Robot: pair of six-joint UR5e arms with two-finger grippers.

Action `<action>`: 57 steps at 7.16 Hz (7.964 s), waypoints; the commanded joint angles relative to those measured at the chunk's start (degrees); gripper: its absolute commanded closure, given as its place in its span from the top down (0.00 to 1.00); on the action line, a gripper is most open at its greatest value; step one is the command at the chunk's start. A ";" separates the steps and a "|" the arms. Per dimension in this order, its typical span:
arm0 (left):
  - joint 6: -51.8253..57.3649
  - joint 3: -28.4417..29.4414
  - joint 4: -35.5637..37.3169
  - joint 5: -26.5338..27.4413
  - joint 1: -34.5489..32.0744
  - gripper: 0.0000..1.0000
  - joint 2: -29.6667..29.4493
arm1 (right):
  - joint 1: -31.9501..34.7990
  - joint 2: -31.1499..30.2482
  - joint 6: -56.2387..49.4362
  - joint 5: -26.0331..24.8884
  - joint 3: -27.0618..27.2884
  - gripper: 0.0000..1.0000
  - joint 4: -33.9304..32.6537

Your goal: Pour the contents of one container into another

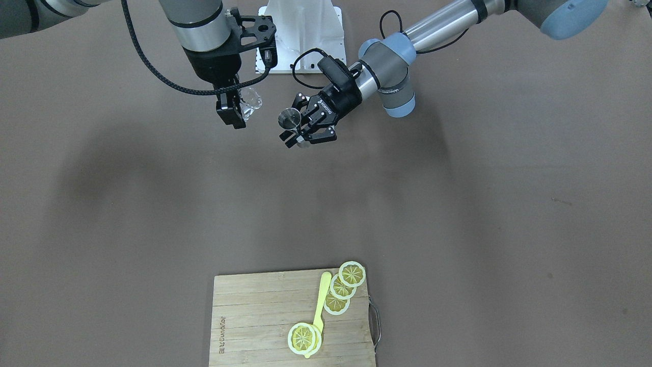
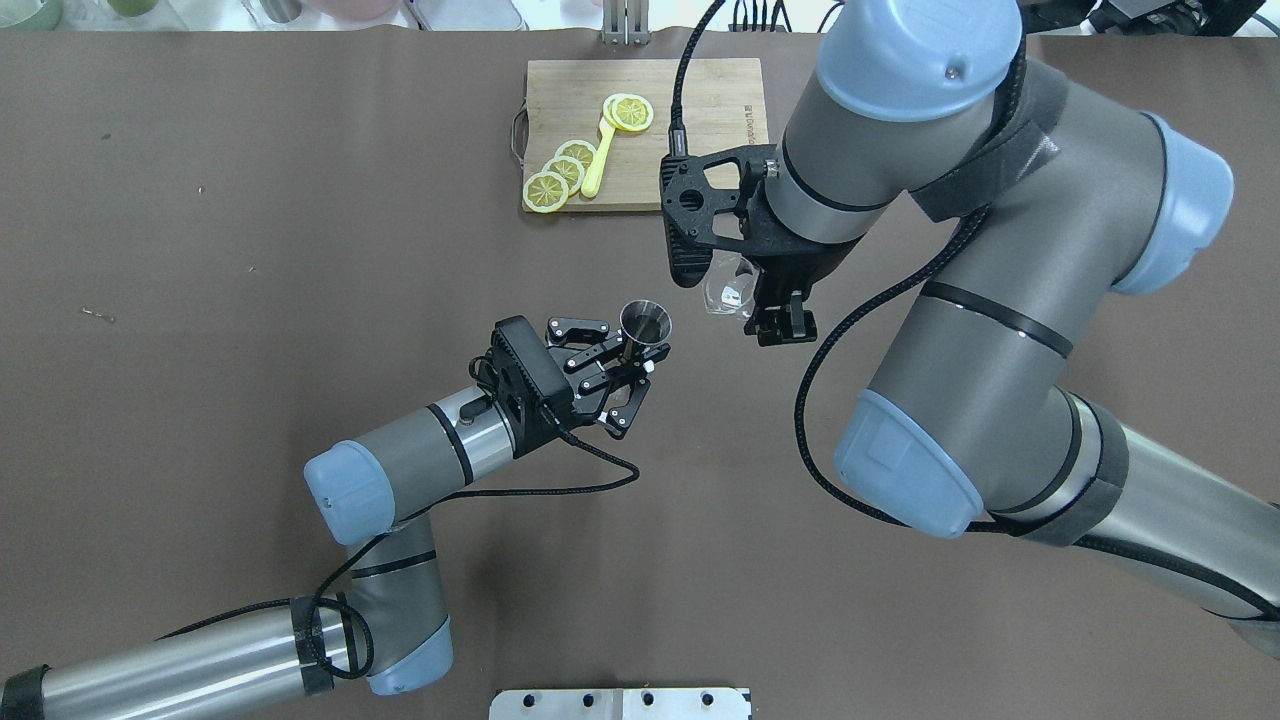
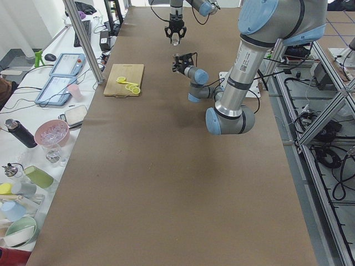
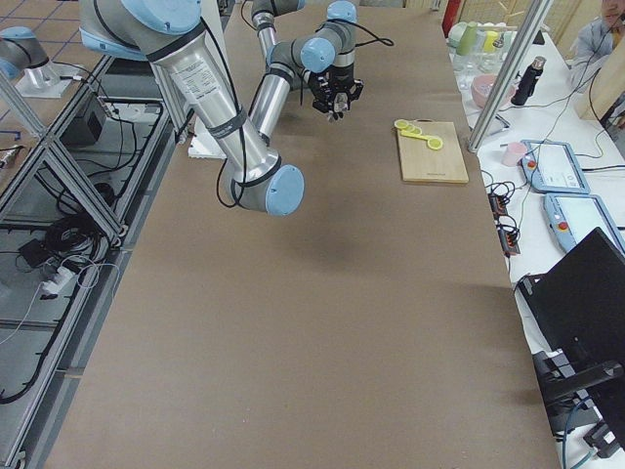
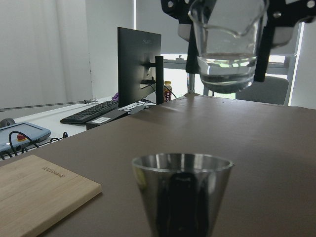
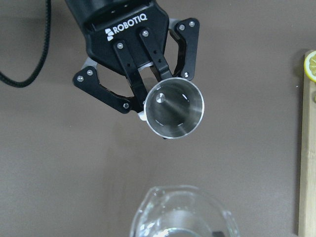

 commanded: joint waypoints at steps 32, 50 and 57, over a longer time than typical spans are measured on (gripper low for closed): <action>0.00 -0.12 -0.70 1.21 -0.01 0.00 0.14 | -8.39 14.89 -4.19 -16.78 -7.90 0.00 -23.47; 0.00 0.05 -0.52 1.29 -0.01 0.00 -0.04 | -7.51 19.55 -10.25 -19.23 -13.87 0.00 -26.11; 0.00 0.05 -0.70 1.21 -0.01 0.00 0.14 | -7.77 21.21 -10.25 -20.65 -15.89 0.00 -27.16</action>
